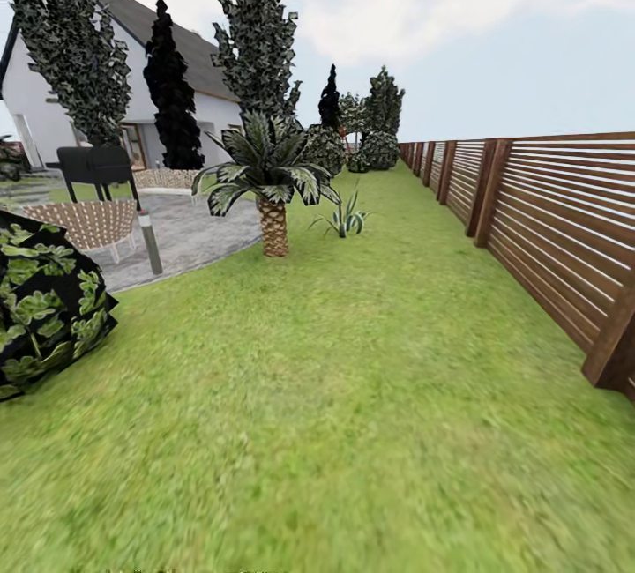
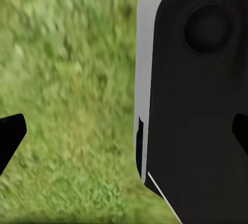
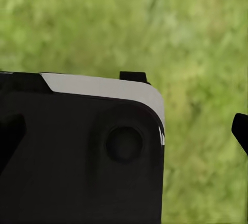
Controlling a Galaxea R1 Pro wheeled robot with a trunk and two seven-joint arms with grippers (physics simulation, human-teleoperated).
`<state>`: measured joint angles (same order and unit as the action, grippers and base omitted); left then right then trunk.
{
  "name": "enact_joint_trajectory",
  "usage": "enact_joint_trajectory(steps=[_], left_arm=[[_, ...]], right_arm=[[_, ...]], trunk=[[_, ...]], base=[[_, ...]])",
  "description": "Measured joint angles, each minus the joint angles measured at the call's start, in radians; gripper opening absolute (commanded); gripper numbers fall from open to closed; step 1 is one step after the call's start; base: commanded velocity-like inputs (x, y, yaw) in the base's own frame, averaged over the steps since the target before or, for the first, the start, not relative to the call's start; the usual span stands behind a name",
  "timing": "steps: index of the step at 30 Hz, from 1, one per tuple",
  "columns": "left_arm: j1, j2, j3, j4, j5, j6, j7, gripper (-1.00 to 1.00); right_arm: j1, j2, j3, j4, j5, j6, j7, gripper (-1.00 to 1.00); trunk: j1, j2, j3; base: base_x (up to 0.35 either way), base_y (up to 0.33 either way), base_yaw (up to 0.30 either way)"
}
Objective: Take the three Easter eggs out of the wicker basket on the lawn in the garden, then place them on the lawn next to a single tree (choose any tree) so that all three eggs are next to the same tree and none are left in the basket.
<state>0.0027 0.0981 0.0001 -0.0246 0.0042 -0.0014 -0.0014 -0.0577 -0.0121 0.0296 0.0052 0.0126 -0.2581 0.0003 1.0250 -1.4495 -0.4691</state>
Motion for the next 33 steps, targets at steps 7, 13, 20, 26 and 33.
enact_joint_trajectory(steps=[7,13,20,26,33], left_arm=[[0.000,0.000,0.000,0.000,0.000,0.000,0.000,1.00],[0.000,0.000,0.000,0.000,0.000,0.000,0.000,1.00],[0.000,0.000,0.000,0.000,0.000,0.000,0.000,1.00],[0.000,0.000,0.000,0.000,0.000,0.000,0.000,1.00],[0.000,0.000,0.000,0.000,0.000,0.000,0.000,1.00]], right_arm=[[0.000,0.001,0.000,0.000,0.000,-0.001,-0.001,1.00],[0.000,0.002,0.000,0.000,0.001,-0.001,-0.002,1.00],[0.000,0.001,0.000,0.000,0.012,-0.001,-0.002,1.00],[0.000,0.000,0.000,0.000,0.012,-0.001,-0.002,1.00],[0.000,0.000,0.000,0.000,0.013,-0.001,-0.002,1.00]], trunk=[[0.000,0.000,0.000],[0.000,0.000,0.000],[0.000,0.000,0.000],[0.000,0.000,0.000],[0.000,0.000,0.000]], base=[[0.000,0.000,0.295],[0.000,0.000,0.295],[0.000,0.000,0.295],[0.000,0.000,0.295],[0.000,0.000,0.295]])
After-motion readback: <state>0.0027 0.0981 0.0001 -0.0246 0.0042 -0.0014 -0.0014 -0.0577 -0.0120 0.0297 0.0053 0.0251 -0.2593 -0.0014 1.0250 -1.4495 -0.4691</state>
